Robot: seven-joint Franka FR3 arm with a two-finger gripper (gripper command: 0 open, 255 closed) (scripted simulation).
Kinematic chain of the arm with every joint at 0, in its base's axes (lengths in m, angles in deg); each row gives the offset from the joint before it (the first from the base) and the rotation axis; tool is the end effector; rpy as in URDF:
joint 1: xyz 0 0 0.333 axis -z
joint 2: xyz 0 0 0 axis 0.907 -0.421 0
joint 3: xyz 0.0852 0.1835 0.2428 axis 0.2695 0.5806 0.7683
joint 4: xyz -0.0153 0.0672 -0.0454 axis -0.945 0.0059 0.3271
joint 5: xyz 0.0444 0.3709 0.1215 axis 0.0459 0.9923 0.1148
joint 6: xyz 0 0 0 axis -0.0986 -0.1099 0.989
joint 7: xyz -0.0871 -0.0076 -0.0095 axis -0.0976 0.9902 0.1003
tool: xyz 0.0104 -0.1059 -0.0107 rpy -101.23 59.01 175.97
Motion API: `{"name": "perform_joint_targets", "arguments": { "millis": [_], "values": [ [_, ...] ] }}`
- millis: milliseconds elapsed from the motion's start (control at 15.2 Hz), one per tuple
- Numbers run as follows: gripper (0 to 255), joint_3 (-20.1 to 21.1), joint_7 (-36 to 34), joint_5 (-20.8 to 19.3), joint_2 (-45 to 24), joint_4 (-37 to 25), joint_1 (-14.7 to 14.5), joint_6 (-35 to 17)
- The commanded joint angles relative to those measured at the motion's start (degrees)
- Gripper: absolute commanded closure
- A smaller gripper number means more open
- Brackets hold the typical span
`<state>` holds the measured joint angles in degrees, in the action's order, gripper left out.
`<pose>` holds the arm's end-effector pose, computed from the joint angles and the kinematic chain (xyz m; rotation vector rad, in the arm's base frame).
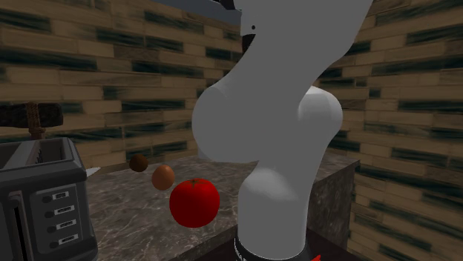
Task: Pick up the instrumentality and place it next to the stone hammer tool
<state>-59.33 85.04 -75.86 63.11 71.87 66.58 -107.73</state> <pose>0.3651 -0.2658 0.5707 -3.1380 -0.1442 -0.0331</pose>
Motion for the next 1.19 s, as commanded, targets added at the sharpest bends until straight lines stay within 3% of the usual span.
{"name": "perform_joint_targets", "arguments": {
  "millis": [0,330,1122],
  "values": [
    [255,0.2,0.0,0.1,-0.1,-1.7,-0.1,1.6],
    [255,0.5,0.2,0.5,-0.5,-5.1,-0.3,4.7],
    [255,14.2,-17.5,4.0,4.8,1.5,-4.8,4.9]
  ]
}}
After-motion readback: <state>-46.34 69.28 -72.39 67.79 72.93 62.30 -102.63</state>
